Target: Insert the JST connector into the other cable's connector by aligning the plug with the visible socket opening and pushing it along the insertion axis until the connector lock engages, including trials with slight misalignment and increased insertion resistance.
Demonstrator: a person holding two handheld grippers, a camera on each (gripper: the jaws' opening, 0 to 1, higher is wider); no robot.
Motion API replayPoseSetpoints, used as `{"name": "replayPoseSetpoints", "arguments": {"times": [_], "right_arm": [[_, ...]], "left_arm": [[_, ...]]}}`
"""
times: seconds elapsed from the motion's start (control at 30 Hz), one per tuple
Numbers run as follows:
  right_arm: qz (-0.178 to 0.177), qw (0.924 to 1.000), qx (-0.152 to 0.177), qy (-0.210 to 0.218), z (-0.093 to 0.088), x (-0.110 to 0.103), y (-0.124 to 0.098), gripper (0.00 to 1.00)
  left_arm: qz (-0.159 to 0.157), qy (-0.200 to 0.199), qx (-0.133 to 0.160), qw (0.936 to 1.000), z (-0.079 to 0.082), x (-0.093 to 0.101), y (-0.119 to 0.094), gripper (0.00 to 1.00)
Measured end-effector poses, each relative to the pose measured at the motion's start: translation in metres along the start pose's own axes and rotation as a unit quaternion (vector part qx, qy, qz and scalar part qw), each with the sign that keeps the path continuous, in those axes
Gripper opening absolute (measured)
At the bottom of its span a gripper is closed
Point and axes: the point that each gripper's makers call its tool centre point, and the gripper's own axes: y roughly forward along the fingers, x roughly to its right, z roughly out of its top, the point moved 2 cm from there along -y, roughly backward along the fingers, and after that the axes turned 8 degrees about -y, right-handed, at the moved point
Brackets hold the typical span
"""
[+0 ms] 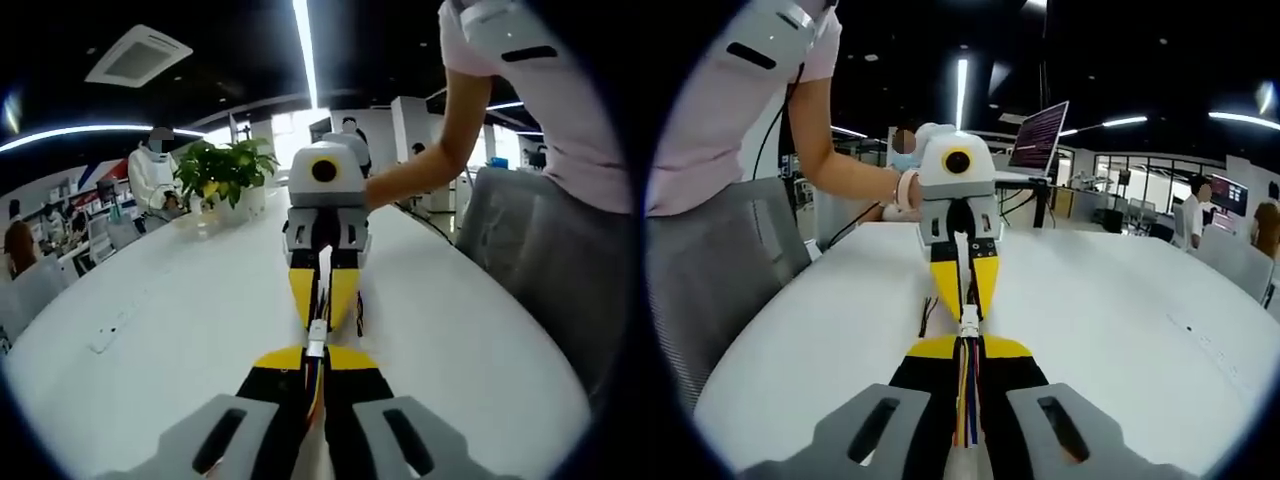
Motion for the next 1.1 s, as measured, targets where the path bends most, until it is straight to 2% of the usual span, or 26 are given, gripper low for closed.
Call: {"name": "replayPoseSetpoints", "arguments": {"times": [0.17,0.53,1.1], "right_arm": [[-0.002,1.0,-0.006,0.0,-0.009,0.008,0.004,0.03],[0.0,0.9999,-0.012,0.012,-0.028,0.014,0.012,0.03],[0.005,0.9996,-0.007,0.028,-0.044,0.015,0.017,0.03]], "left_arm": [[0.013,-0.004,-0.004,0.9999,-0.006,-0.008,0.004,0.0],[0.011,-0.021,-0.009,0.9997,-0.025,-0.019,0.011,0.0],[0.002,-0.037,-0.006,0.9993,-0.04,-0.023,0.016,0.0]]}}
